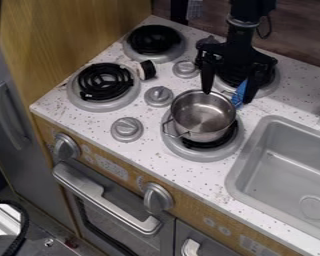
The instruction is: Grab sushi roll and drop on the lower left burner
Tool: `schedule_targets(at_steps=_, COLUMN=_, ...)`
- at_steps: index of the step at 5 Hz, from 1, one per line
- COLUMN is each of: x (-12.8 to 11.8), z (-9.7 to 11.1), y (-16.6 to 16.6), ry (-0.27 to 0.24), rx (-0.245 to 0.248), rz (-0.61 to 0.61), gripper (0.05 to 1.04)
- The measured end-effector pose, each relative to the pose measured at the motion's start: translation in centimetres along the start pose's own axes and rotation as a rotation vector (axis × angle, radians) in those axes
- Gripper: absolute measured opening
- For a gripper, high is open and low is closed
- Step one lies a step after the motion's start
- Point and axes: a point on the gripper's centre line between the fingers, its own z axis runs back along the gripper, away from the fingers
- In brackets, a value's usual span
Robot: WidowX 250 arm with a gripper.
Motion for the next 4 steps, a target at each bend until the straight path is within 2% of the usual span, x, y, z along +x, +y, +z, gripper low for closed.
schedule_targets(at_steps=1, x=-0.3, z=-1.6, y=0.1, ry=0.042, rx=0.015, rz=-0.001, gripper=0.998)
schedule_targets(at_steps=2, x=0.2, z=-2.0, y=0.9, ry=0.046, rx=0.027, rz=0.015, gripper=0.998)
schedule_targets(at_steps=4, x=3.6, z=-0.4, y=3.5, ry=0.006, rx=0.015, rz=0.060, gripper=0.998)
